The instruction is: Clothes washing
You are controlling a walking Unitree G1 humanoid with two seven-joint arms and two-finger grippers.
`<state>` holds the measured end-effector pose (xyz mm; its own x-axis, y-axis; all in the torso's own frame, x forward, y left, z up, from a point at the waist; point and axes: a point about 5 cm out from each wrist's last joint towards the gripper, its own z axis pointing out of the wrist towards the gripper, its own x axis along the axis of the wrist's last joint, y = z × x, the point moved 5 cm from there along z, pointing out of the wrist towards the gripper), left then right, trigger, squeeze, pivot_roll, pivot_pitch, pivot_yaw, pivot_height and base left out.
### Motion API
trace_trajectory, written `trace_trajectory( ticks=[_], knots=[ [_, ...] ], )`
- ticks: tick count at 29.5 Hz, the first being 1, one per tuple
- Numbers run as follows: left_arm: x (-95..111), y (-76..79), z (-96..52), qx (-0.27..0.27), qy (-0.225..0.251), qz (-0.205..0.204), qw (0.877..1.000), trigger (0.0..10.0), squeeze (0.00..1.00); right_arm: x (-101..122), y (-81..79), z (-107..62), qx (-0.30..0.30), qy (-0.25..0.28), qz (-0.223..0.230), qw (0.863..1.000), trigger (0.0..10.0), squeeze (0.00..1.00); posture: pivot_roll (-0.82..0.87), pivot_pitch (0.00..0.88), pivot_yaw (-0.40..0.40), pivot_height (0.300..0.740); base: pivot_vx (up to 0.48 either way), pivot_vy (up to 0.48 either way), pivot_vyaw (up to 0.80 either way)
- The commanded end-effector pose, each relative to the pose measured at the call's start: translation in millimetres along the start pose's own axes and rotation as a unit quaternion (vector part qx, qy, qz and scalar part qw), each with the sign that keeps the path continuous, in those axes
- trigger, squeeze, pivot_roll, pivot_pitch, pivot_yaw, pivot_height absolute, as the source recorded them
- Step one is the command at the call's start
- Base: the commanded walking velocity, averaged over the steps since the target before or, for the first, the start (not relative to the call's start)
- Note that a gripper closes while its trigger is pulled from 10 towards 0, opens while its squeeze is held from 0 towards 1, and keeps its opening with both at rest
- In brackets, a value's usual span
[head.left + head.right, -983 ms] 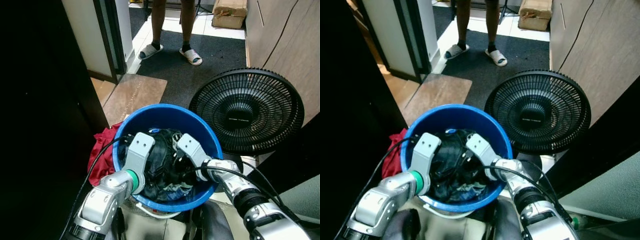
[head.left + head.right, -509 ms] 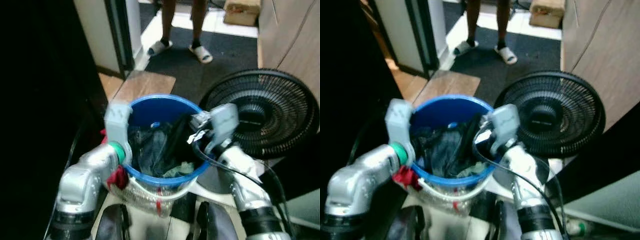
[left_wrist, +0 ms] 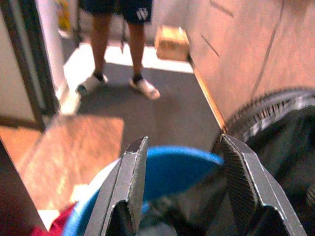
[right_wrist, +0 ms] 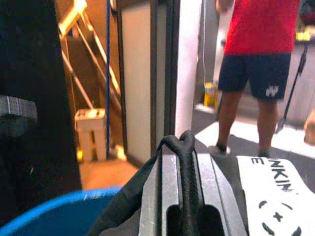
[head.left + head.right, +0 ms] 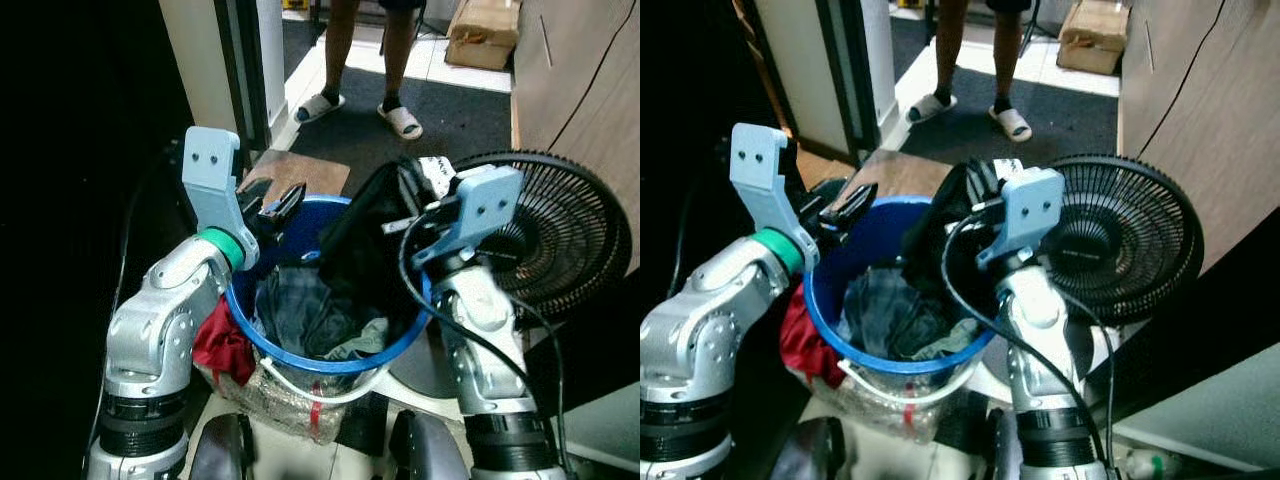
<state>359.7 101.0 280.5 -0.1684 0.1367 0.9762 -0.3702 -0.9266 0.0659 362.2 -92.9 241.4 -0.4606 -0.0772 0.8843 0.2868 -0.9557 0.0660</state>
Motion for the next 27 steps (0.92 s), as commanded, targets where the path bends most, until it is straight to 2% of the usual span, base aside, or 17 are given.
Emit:
trace_trajectory(
  ticks=[1, 3, 9, 16, 27],
  knots=[
    [0.9, -8.2, -3.2, 0.030, 0.010, 0.012, 0.999, 10.0, 0.00, -22.5, 4.5, -10.0, -0.029, -0.038, 0.004, 0.999, 10.0, 0.00, 0.12, 0.014, 0.003, 0.580, 0.000, 0.000, 0.00],
    [-0.6, -13.7, -3.9, 0.046, 0.010, 0.018, 0.999, 10.0, 0.00, -29.1, 16.6, -12.0, -0.062, -0.049, 0.002, 0.997, 10.0, 0.00, 0.12, 0.001, -0.004, 0.580, 0.000, 0.000, 0.00],
    [-10.4, -25.7, -2.6, 0.079, 0.007, 0.022, 0.997, 10.0, 0.00, -28.1, 32.3, -10.4, -0.098, -0.052, -0.028, 0.993, 10.0, 0.00, 0.11, 0.000, -0.019, 0.605, 0.000, 0.000, 0.00],
    [-13.4, -27.5, 0.8, 0.090, 0.013, 0.025, 0.996, 10.0, 0.00, -28.9, 39.5, -9.4, -0.107, -0.051, -0.038, 0.992, 10.0, 0.00, 0.10, 0.000, -0.024, 0.640, 0.000, 0.000, 0.00],
    [-21.9, -33.2, 3.0, 0.106, 0.003, 0.032, 0.994, 10.0, 0.00, -30.2, 40.8, -10.5, -0.118, -0.050, -0.037, 0.991, 10.0, 0.00, 0.10, 0.000, -0.019, 0.690, 0.000, 0.000, 0.00]
  ],
)
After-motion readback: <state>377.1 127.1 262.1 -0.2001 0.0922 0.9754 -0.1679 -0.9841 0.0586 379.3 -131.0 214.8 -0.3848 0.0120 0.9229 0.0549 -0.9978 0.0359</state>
